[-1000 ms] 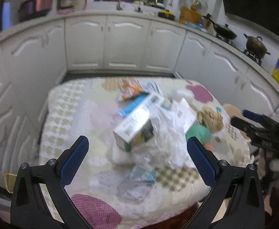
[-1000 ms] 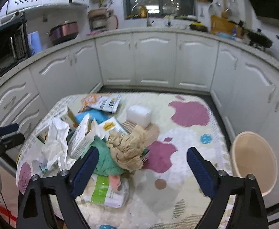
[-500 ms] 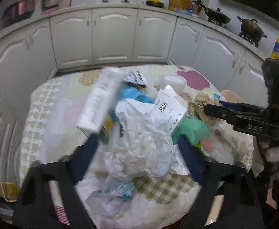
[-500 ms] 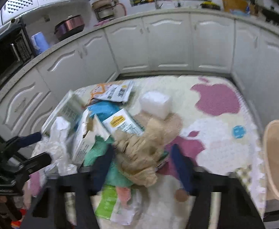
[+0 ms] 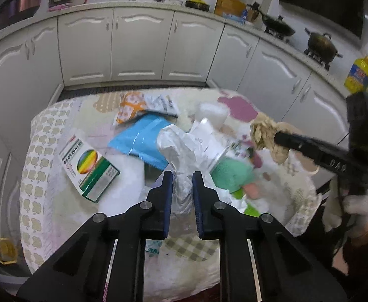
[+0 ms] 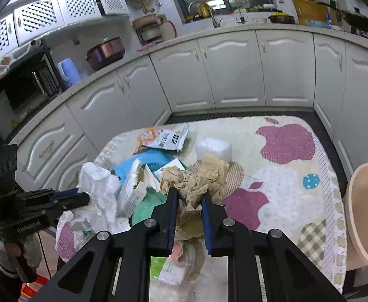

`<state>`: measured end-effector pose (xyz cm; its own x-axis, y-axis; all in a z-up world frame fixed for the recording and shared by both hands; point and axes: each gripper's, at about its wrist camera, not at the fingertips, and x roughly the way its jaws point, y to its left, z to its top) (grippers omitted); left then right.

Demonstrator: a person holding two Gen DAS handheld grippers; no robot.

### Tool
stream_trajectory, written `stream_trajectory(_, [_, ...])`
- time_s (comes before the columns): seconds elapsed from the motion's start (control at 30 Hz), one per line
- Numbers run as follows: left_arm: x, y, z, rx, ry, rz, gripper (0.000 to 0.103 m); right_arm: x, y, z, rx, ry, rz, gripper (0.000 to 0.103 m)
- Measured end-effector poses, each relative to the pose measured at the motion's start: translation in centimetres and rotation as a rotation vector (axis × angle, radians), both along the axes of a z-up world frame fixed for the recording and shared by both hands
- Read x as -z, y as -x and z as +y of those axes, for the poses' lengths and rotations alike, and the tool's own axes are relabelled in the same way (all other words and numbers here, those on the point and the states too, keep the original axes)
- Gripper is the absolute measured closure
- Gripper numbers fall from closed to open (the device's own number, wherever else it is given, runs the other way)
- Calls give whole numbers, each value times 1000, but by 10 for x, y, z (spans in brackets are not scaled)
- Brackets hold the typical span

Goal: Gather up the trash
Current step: 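Grasp the crumpled tan tissue with the right gripper while the left gripper grasps white tissue, then carry both tissues to the beige bucket and open both grippers to drop them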

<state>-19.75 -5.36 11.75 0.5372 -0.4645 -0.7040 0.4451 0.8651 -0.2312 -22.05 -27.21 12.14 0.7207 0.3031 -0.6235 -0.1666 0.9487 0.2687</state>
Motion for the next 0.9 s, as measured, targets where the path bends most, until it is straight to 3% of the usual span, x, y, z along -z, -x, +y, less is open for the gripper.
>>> stream_trajectory(0.2, [-34, 4, -13, 46, 82, -37, 90, -5, 11, -23, 50, -2, -17, 86])
stream_trajectory(0.43, [-52, -2, -78, 166, 151, -29, 90, -3, 25, -82, 188, -2, -3, 86])
stream_trajectory(0.73, [-48, -18, -186, 287, 159, 21, 90, 15, 48, -181, 404, 22, 61, 86])
stream_trajectory(0.9, [-36, -26, -248, 317, 118, 40, 90, 28, 56, -226, 477, 38, 101, 86])
